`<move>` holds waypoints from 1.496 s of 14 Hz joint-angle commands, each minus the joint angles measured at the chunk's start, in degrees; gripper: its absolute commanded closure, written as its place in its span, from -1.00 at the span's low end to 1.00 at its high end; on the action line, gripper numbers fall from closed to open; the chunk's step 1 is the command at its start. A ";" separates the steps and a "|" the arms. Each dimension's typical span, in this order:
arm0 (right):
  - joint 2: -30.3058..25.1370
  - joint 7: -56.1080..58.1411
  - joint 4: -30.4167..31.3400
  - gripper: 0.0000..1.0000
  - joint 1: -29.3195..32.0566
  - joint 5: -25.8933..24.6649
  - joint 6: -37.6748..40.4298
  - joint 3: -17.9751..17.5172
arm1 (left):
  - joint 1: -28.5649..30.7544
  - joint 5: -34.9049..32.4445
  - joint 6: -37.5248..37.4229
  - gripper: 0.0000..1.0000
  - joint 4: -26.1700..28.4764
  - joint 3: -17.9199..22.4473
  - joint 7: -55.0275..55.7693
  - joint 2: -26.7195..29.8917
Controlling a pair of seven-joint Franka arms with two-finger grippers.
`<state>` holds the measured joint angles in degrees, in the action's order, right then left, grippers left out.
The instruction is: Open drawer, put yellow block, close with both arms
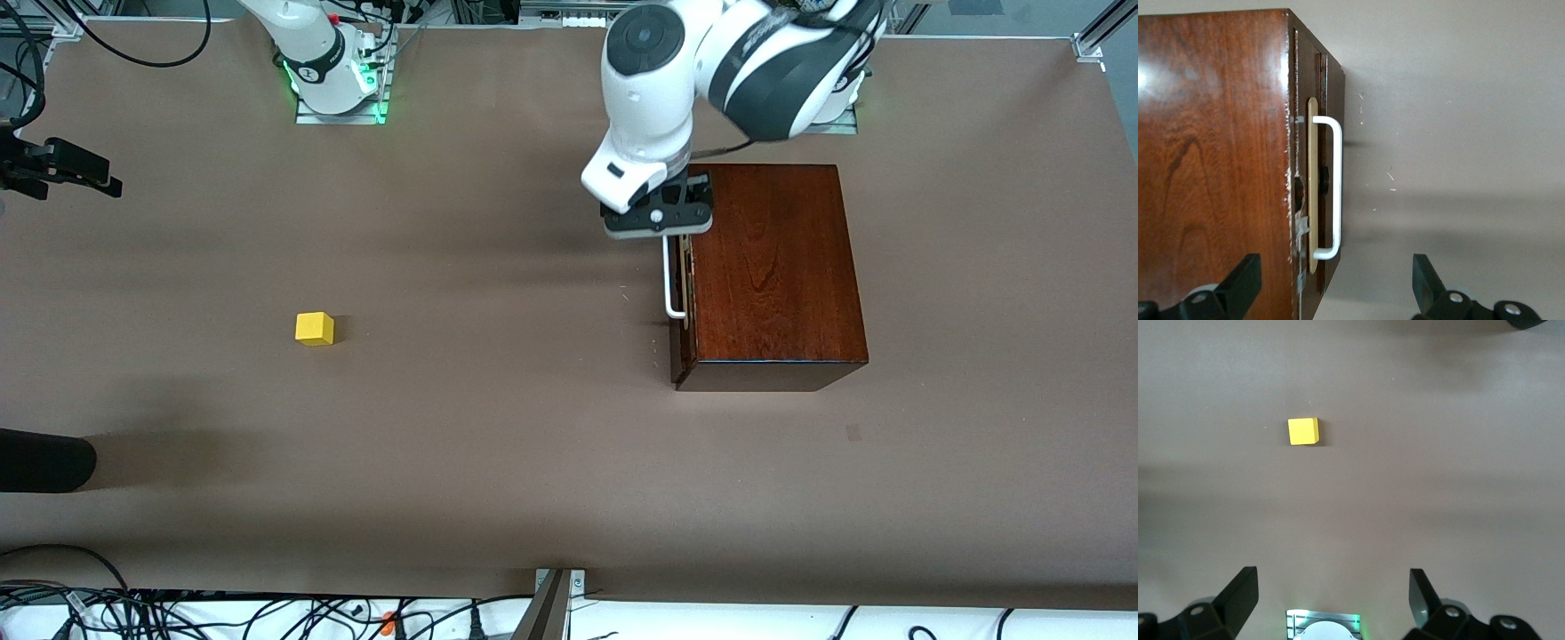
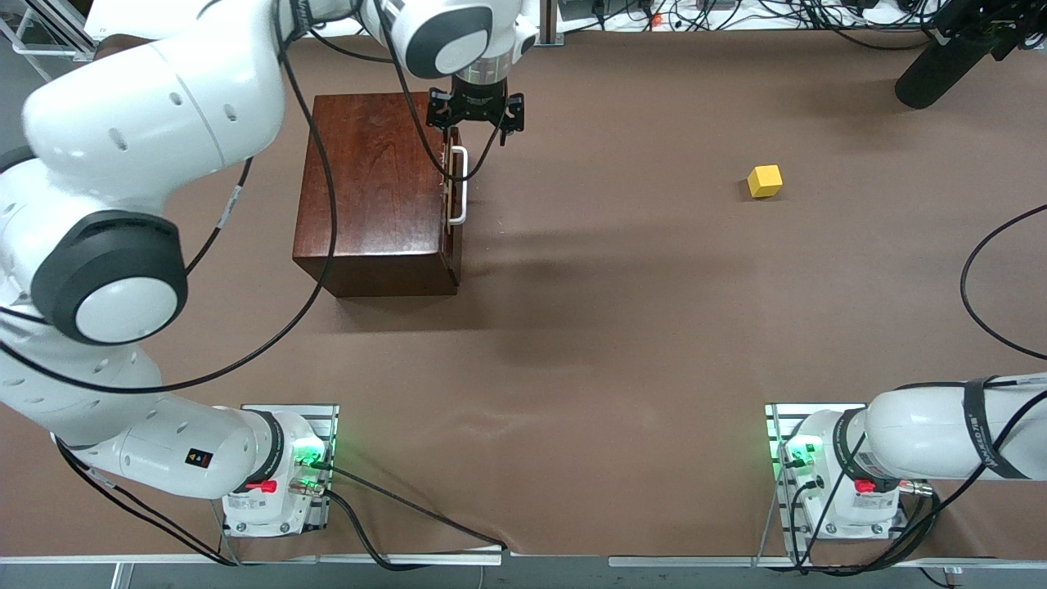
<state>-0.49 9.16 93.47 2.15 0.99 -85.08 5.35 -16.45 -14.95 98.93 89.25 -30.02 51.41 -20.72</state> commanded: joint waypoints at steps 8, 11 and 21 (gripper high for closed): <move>-0.21 -0.38 0.14 -1.00 0.57 0.41 0.53 0.10 | -1.13 -6.93 6.28 -1.00 3.91 0.40 1.67 -6.42; -0.21 -0.38 0.14 -1.00 0.57 0.41 0.53 0.10 | -1.04 -9.39 6.28 -1.00 3.91 0.40 1.67 -8.45; -0.21 -0.38 0.14 -1.00 0.57 0.41 0.53 0.10 | -1.48 -11.59 7.59 -1.00 3.82 0.75 3.87 -12.76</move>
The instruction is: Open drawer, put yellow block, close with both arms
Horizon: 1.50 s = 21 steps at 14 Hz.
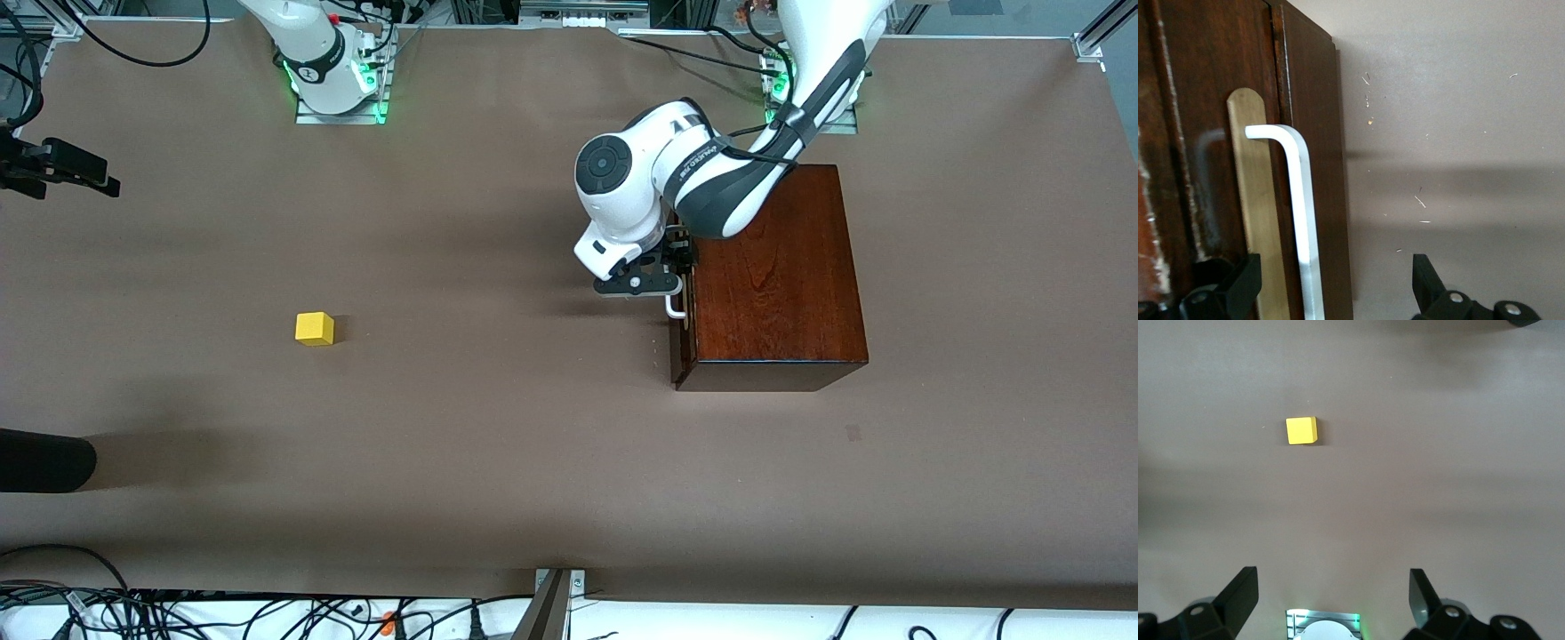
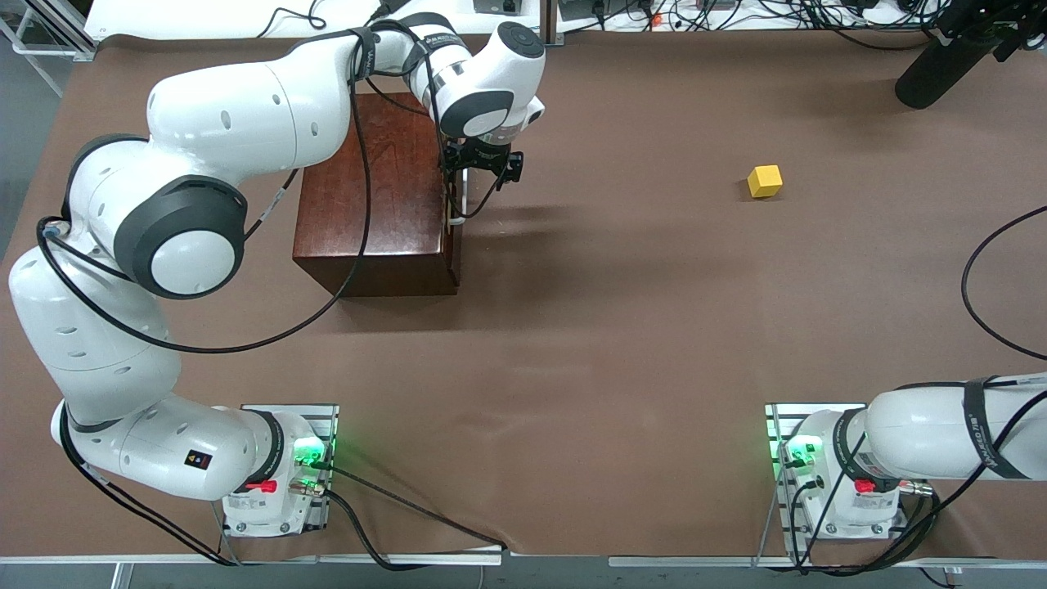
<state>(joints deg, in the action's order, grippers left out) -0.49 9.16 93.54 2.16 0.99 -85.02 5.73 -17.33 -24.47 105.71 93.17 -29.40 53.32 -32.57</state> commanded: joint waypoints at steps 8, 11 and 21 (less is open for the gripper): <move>-0.22 -0.37 0.06 -1.00 0.57 0.41 0.47 -0.28 | -2.09 -4.80 0.90 -1.00 -0.71 0.04 4.95 -2.67; -0.22 -0.37 0.06 -1.00 0.48 0.41 0.47 -0.36 | -2.09 -4.80 0.90 -1.00 -0.80 0.05 4.95 -2.76; -0.22 -0.37 0.06 -1.00 0.48 0.41 0.47 -0.36 | -3.93 -4.71 3.27 -1.00 -4.75 -0.04 7.23 -5.57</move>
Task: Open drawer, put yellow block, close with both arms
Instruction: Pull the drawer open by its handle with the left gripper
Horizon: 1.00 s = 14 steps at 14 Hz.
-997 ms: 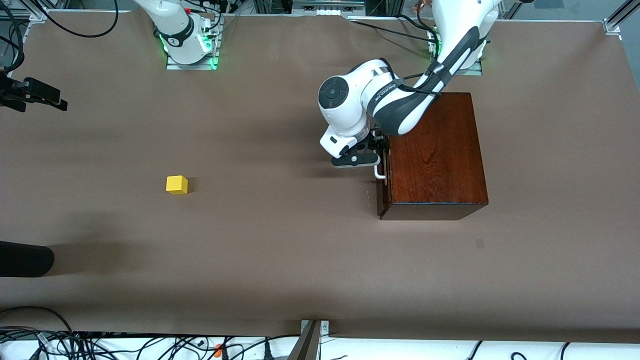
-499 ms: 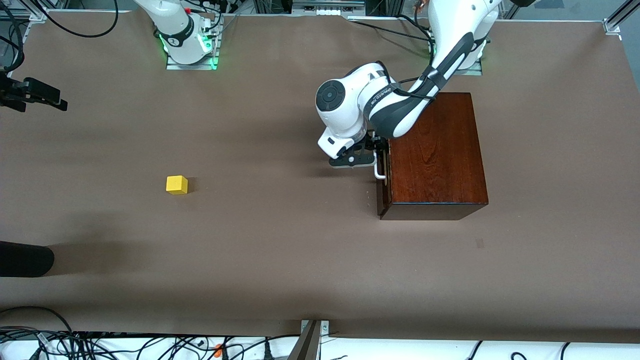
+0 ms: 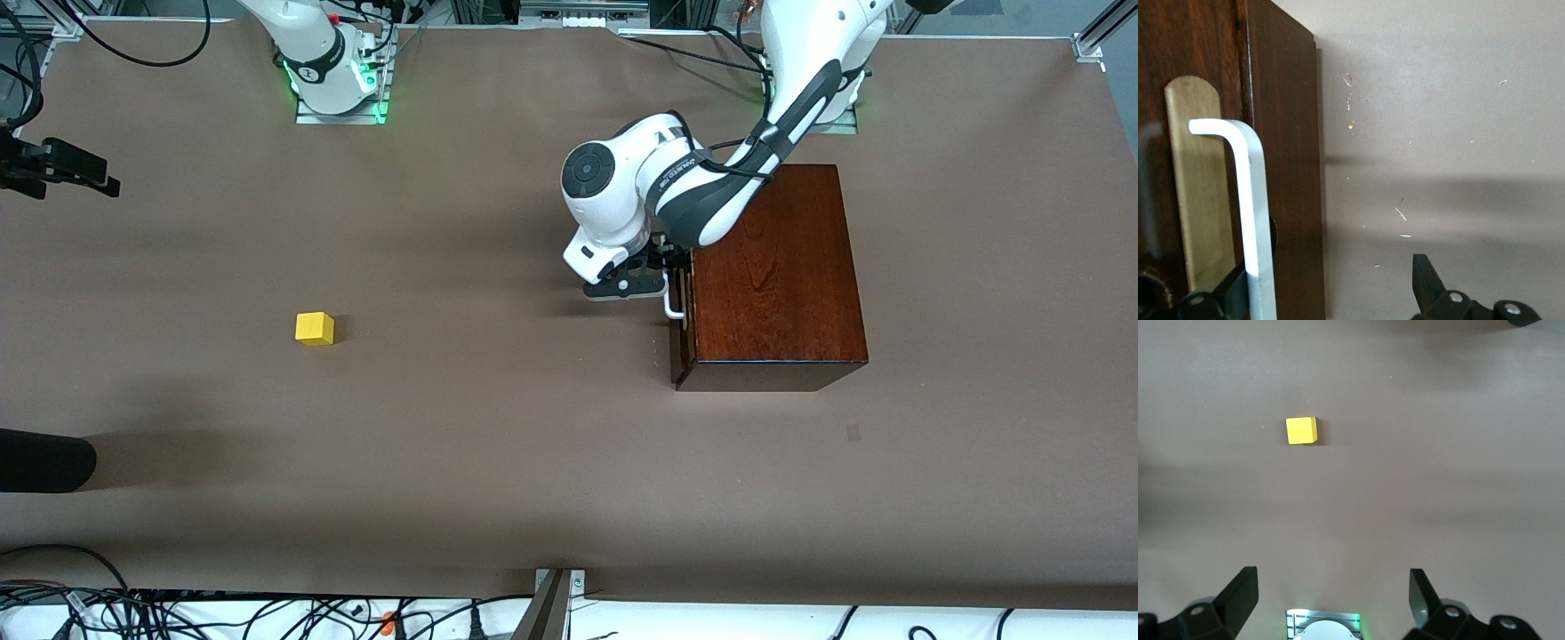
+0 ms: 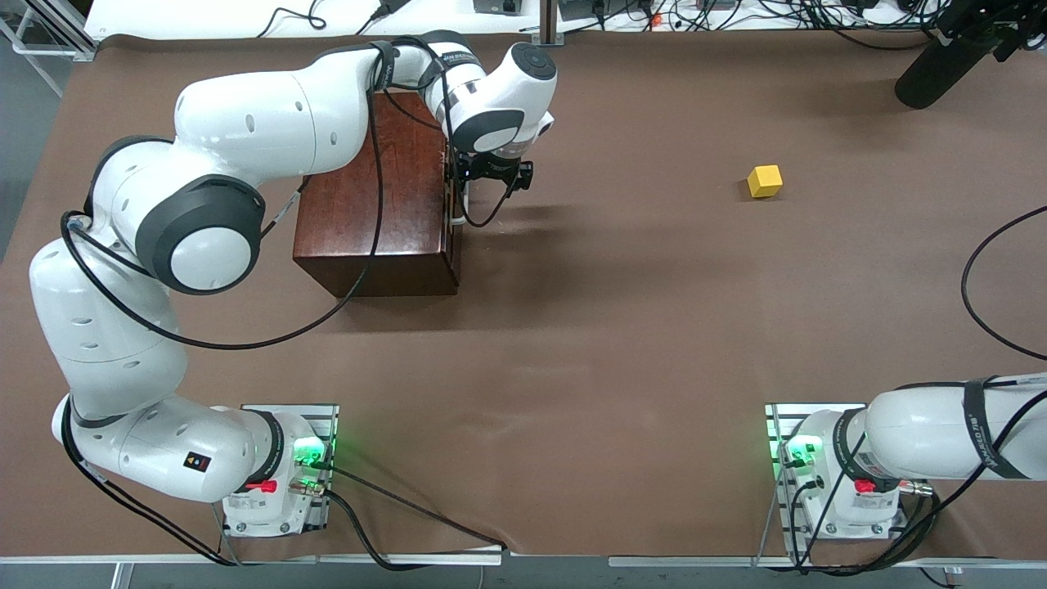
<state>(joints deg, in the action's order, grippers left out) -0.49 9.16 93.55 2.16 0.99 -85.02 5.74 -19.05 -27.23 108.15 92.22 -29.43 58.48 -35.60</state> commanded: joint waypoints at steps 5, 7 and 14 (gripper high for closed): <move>-0.22 -0.37 0.06 -1.00 0.48 0.41 0.47 -0.38 | -4.76 -1.42 0.75 -1.00 -5.29 0.07 3.04 -4.04; -0.22 -0.37 0.06 -1.00 0.57 0.41 0.47 -0.38 | -5.56 -1.33 0.75 -1.00 -6.16 0.07 3.91 -4.56; -0.22 -0.37 0.06 -1.00 0.48 0.41 0.47 -0.55 | -9.16 -1.25 0.75 -1.00 -10.83 0.25 5.15 -7.55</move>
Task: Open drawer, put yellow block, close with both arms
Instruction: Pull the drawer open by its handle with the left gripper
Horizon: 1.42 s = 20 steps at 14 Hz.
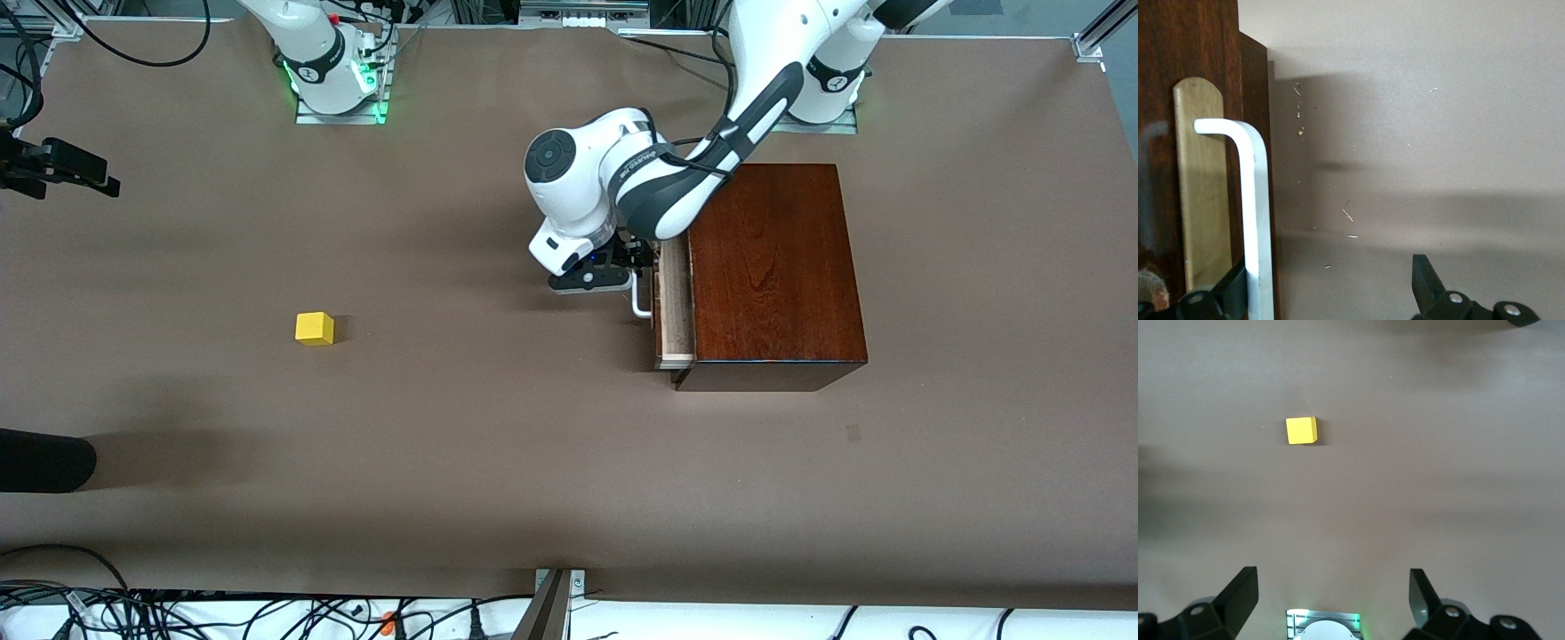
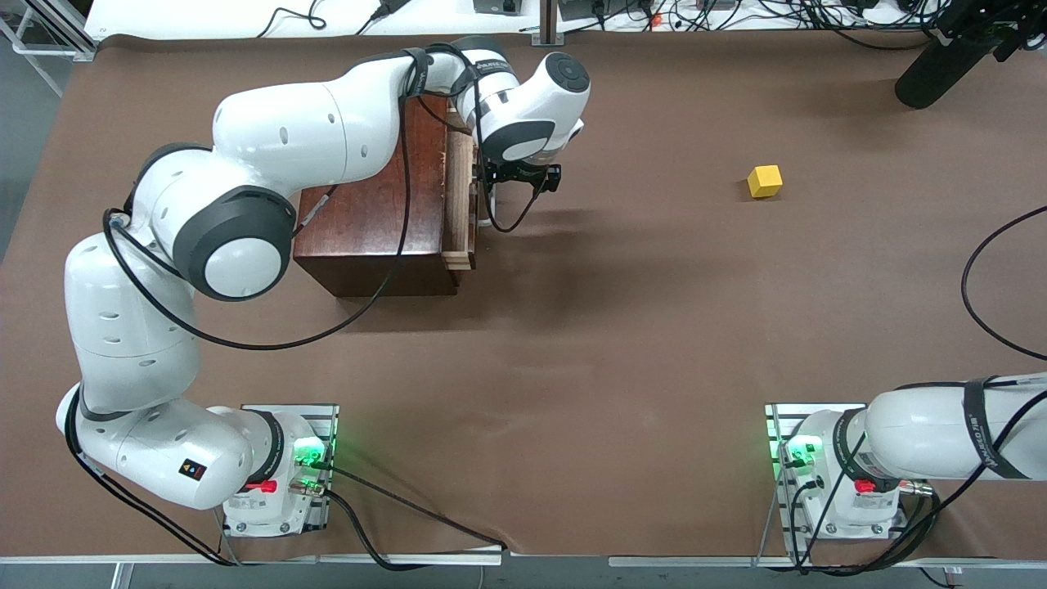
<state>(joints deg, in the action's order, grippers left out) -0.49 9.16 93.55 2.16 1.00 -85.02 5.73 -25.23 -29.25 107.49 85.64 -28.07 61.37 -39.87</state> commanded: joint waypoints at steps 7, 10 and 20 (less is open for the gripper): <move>-0.22 -0.37 0.06 -1.00 0.48 0.50 0.47 -0.54 | -4.74 0.94 1.32 -1.00 -9.00 -0.84 3.93 -5.49; -0.22 -0.37 0.06 -1.00 0.48 0.50 0.47 -0.45 | -5.44 1.03 1.40 -1.00 -9.26 -0.84 4.72 -5.57; -0.22 -0.37 0.06 -1.00 0.39 0.50 0.47 -0.63 | -8.25 1.21 1.40 -1.00 -15.67 -0.84 5.07 -9.17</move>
<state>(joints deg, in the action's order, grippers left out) -0.49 9.16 93.55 2.14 1.01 -85.02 5.51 -30.82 -29.23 108.04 75.49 -27.92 64.75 -45.83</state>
